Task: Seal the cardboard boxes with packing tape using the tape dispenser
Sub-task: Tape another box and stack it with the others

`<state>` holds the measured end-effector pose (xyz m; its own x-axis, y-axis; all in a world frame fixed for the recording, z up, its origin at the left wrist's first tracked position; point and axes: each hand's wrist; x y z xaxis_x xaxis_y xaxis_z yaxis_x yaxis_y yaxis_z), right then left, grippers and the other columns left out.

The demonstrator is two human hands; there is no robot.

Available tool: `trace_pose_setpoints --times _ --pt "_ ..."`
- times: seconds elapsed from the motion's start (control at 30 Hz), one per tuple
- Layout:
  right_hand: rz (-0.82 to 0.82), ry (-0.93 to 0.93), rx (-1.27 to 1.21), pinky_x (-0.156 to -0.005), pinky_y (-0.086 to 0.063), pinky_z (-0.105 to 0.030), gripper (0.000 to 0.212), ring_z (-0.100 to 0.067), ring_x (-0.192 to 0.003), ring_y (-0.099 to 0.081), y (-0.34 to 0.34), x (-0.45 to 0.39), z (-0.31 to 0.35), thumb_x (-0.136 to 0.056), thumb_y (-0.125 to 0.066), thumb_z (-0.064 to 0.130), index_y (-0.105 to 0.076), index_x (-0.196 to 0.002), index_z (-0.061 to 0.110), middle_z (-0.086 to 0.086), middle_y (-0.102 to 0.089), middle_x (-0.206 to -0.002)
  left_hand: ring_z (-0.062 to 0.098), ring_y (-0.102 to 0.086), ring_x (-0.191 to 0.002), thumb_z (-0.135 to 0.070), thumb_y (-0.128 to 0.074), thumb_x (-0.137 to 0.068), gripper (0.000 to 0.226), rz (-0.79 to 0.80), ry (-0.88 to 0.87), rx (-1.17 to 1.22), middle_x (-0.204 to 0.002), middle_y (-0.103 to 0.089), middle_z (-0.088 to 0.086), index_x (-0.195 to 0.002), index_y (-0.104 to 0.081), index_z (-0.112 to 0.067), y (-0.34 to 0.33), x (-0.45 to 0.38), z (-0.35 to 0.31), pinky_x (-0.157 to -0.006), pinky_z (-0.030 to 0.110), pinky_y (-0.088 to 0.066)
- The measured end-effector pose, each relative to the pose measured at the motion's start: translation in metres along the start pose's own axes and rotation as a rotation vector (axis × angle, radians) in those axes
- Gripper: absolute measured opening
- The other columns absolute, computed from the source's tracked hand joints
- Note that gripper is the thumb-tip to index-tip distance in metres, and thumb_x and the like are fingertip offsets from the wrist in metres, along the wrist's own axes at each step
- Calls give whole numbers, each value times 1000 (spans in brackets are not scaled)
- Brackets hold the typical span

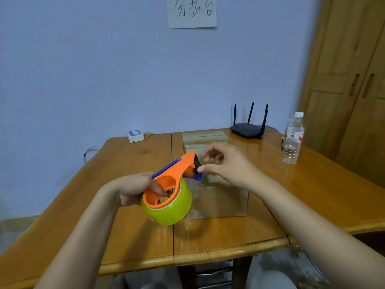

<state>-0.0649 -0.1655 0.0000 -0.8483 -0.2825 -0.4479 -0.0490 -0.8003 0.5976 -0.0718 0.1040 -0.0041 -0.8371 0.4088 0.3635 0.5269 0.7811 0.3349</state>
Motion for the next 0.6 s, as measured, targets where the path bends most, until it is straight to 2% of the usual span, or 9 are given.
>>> trace_pose_setpoints --times 0.07,0.13,0.3,0.47,0.53,0.6 --pt "30 -13 -25 -67 -45 -19 15 1 -71 -59 4 -1 0 -77 -86 27 -73 -83 22 9 -70 -79 26 -67 -90 -18 -72 -70 42 28 -2 -16 -103 -71 13 -110 -63 -11 -2 0 -1 -78 35 -53" --pt "74 -39 -71 -66 -48 -20 12 2 -67 -58 9 -1 1 -77 -86 25 -76 -77 19 6 -72 -74 24 -68 -89 -16 -74 -71 39 58 1 -39 -102 -72 12 -109 -64 -11 -1 1 -3 -79 35 -53" --pt "108 -54 -87 -66 -49 -24 13 -4 -67 -61 16 -1 1 -76 -87 25 -78 -76 16 2 -75 -76 29 -64 -99 -16 -73 -76 51 128 91 -181 -115 -65 23 -123 -58 -3 1 2 -14 -88 39 -51" --pt "124 -72 -72 -61 -41 -30 12 -6 -62 -53 21 -4 0 -75 -88 29 -79 -73 21 -1 -73 -72 27 -68 -97 -1 -60 -92 33 192 151 -222 -108 -70 12 -124 -57 -9 1 2 -25 -84 39 -56" --pt "115 -72 -56 -63 -44 -34 12 -11 -64 -56 22 -5 1 -74 -88 29 -78 -72 22 1 -73 -72 27 -67 -98 -1 -62 -91 32 189 156 -244 -108 -70 12 -122 -58 -10 5 3 -25 -86 39 -55" --pt "50 -86 -26 -71 -51 -39 13 -20 -74 -64 33 -6 -1 -75 -87 30 -78 -72 21 3 -74 -75 26 -66 -98 -3 -66 -88 33 165 159 -267 -108 -68 12 -120 -59 -11 9 7 -21 -86 35 -55"
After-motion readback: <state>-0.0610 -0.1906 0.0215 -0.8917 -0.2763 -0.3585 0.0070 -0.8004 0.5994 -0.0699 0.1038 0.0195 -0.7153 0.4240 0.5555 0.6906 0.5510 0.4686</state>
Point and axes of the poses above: each hand's wrist, its own x-axis away from the middle knuckle, its own y-axis out of the back of the hand, z = x × y
